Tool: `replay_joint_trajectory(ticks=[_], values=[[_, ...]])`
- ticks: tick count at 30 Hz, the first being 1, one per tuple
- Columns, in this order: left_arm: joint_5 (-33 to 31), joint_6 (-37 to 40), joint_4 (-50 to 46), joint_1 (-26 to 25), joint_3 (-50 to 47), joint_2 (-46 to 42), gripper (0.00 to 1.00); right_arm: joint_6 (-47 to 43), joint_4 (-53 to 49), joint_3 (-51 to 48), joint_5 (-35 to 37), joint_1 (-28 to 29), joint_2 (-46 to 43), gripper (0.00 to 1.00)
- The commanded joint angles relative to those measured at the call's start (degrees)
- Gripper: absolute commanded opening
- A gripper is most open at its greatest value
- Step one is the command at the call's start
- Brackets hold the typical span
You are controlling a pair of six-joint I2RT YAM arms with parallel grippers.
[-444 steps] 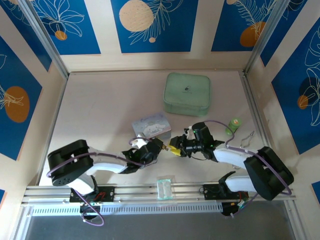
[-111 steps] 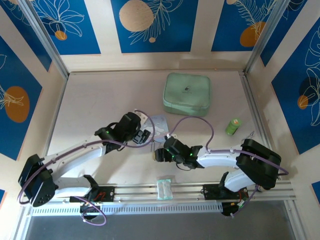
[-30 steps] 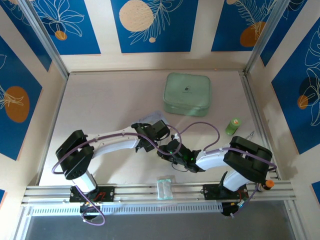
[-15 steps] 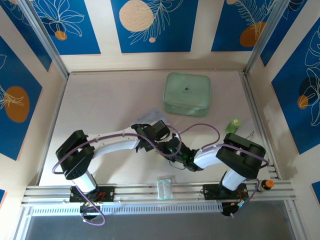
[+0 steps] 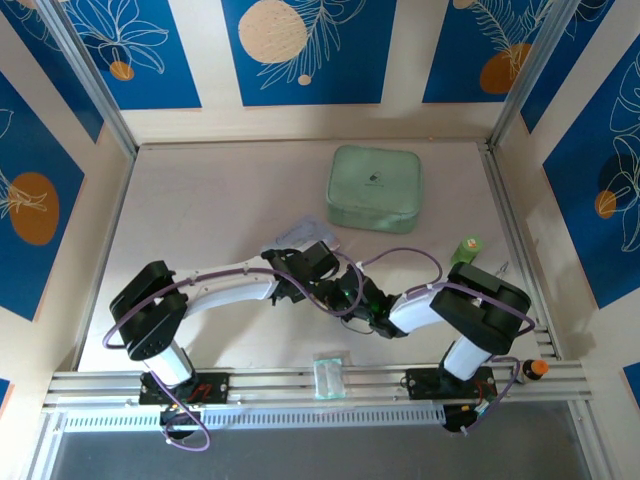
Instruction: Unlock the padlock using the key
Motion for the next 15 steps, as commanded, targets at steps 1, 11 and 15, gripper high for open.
replay_joint_trajectory(ticks=[1,11,15], values=[[12.9,-0.15,-6.04,-0.95,-4.08,4.69,0.47,-1.35,-6.91,0.09,10.64,-3.43,1.2,0.2],[12.91,-0.16,-5.49,-0.95,-4.19,4.87,0.47,3.1,-0.38,-2.93,8.24,-7.1,3.72,0.2],[12.75,-0.17,-4.85,-0.95,-5.05,4.78,0.45,0.8,-1.93,-1.56,8.11,-7.01,3.38,0.19]])
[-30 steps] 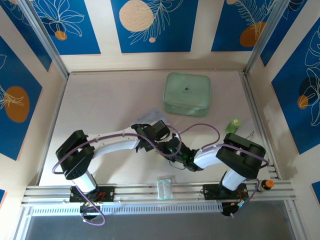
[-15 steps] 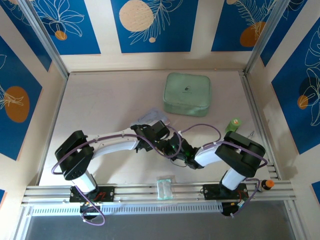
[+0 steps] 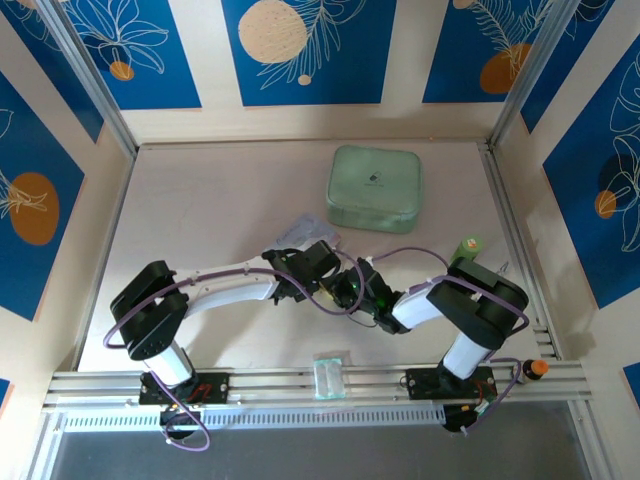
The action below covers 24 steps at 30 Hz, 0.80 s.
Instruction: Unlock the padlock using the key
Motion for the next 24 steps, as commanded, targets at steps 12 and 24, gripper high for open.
replay_joint_trajectory(ticks=[12,24], values=[[11.47,-0.22,-6.38,-0.78,-6.39,3.3,0.45,-1.7,1.62,-2.27,4.37,-6.97,5.49,0.19],[9.41,-1.02,-5.77,-0.84,-7.27,1.79,0.45,-3.74,-4.22,-4.58,2.42,-11.18,1.99,0.19]])
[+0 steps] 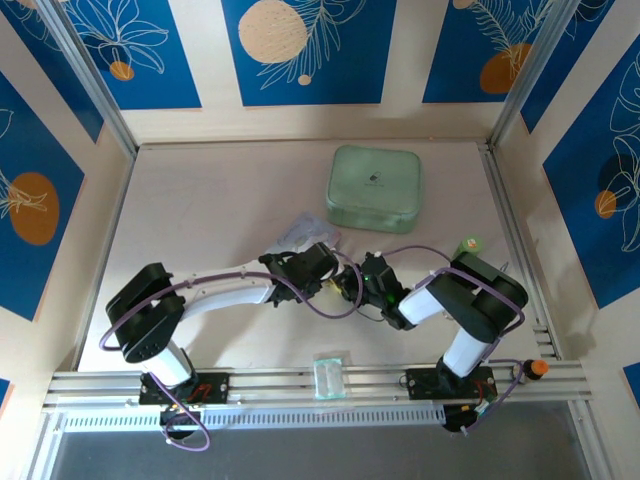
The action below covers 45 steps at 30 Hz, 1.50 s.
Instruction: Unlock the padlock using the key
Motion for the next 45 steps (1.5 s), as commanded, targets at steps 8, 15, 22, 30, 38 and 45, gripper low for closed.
replay_joint_trajectory(ticks=[8,15,22,30,38,45], values=[[10.35,-1.69,-10.01,-0.72,-4.56,2.73,0.45,-0.07,-14.34,0.78,13.17,-0.53,1.3,0.19],[10.36,-1.69,-10.63,-1.35,-4.03,3.19,0.45,4.27,-10.07,5.37,15.17,1.04,7.5,0.19],[10.45,-1.39,-10.27,-1.59,-3.94,2.66,0.45,-1.2,-20.36,8.0,19.66,2.14,5.52,0.19],[10.15,-1.32,-10.0,-1.57,-4.36,2.13,0.45,-4.85,-24.91,10.02,20.2,1.5,3.96,0.19],[6.1,-1.89,-9.81,-0.92,-4.81,3.03,0.46,-9.16,-29.67,6.62,14.37,-2.92,-0.18,0.19],[5.96,-2.13,-9.23,-0.91,-4.99,3.04,0.45,-3.55,-20.27,2.68,9.59,-6.92,1.05,0.19]])
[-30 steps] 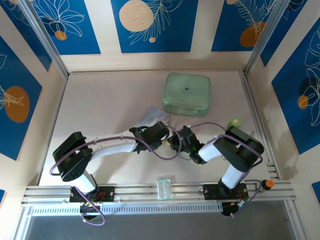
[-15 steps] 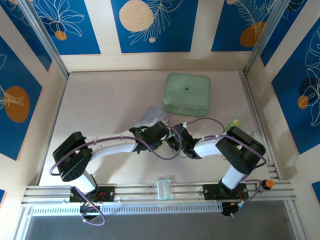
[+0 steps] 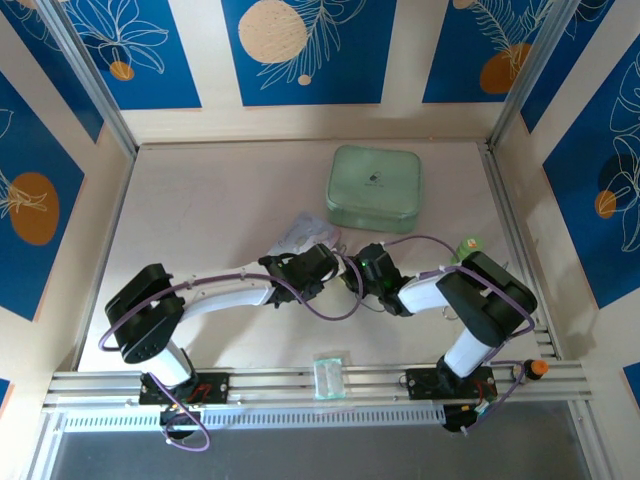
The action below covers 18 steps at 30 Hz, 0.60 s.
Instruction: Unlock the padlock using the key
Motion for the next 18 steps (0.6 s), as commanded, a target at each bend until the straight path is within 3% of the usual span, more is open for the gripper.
replay_joint_trajectory(ticks=[1,5,14,18], values=[[5.82,-1.82,-11.16,-0.58,-4.22,3.27,0.45,0.81,-4.57,-2.73,6.45,-3.96,4.26,0.19],[3.75,-1.7,-11.54,-0.58,-4.06,3.17,0.46,-3.94,-11.43,1.59,6.21,-2.87,4.04,0.18],[-3.53,-8.99,-10.89,-0.74,-1.73,1.53,0.8,-20.7,-39.29,7.24,0.95,-4.17,-4.02,0.19],[-10.61,-14.21,-11.03,-0.7,1.04,2.81,0.86,-26.0,-51.71,12.51,0.98,-4.46,-6.17,0.21]])
